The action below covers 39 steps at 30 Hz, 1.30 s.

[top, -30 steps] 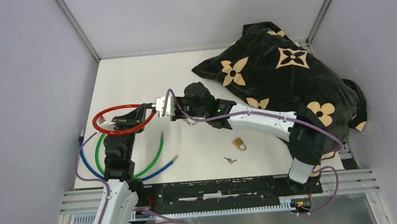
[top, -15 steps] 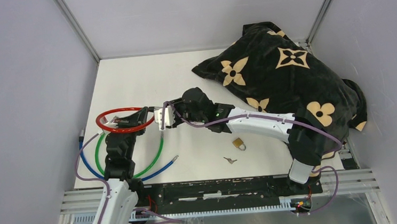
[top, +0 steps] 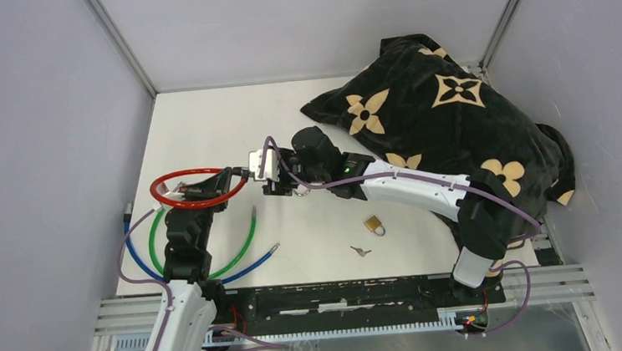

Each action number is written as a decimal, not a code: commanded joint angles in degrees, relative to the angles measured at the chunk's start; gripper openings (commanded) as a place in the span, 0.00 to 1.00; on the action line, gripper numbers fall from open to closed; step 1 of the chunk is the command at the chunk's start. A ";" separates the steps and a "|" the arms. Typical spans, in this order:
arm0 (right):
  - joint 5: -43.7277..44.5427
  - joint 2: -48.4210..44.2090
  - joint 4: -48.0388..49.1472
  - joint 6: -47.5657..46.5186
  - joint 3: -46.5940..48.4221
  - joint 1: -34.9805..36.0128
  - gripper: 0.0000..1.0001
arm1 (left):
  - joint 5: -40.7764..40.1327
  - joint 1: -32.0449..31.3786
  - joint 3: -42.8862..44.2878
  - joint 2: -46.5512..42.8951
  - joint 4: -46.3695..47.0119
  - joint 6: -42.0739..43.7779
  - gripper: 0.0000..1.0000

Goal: Lock with the key
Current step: Lock the lock.

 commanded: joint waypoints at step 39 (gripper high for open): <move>18.44 2.92 16.26 -2.78 -3.02 3.80 0.00 | -0.27 0.36 1.01 -0.83 2.93 -2.46 0.02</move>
